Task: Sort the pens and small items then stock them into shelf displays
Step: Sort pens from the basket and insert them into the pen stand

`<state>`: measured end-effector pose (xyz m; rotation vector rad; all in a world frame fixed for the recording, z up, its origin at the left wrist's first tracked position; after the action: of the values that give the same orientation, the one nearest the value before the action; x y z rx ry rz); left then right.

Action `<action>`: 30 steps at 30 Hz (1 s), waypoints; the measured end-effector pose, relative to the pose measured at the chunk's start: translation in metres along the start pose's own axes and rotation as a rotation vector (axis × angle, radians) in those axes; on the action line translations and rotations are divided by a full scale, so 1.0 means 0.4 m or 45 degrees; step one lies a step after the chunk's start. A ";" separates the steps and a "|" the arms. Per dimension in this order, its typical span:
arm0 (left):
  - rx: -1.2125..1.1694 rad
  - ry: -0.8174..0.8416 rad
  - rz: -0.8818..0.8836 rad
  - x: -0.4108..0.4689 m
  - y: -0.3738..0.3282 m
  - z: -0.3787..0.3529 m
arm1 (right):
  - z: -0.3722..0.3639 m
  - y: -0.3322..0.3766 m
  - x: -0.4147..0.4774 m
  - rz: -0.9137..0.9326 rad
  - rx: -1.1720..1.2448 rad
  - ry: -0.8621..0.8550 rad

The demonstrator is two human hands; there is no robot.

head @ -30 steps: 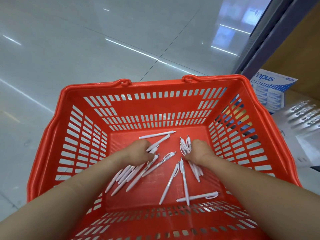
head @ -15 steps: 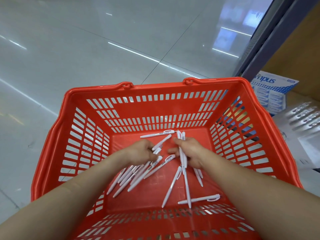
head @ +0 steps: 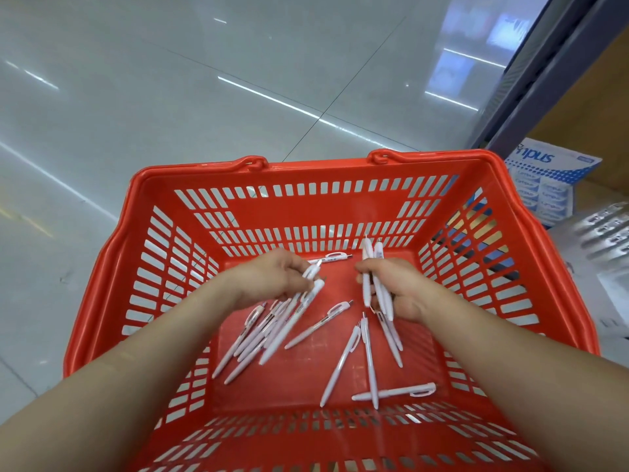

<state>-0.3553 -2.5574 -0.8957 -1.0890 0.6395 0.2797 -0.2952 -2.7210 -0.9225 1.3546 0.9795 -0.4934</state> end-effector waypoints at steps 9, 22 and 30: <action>-0.488 -0.383 -0.002 -0.011 -0.037 0.008 | -0.127 -0.019 -0.133 -0.101 0.089 0.503; -0.923 -0.349 -0.153 -0.094 -0.140 0.022 | -0.108 0.094 -0.186 0.309 -0.235 0.509; -0.951 -0.434 -0.387 -0.150 -0.247 0.099 | -0.076 0.199 -0.285 0.377 -0.486 0.586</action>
<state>-0.3387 -2.5612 -0.7748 -1.7804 0.0383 0.4440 -0.3026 -2.7028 -0.7814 1.2541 1.1473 0.2355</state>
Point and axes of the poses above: each hand's wrist, its own x-axis towards the middle knuckle, its own z-axis out of the back of the hand, y = z × x, the point moved 10 cm from there along x, towards the middle knuckle, and after that the axes turned 8 degrees about x, right-handed, at the moved point
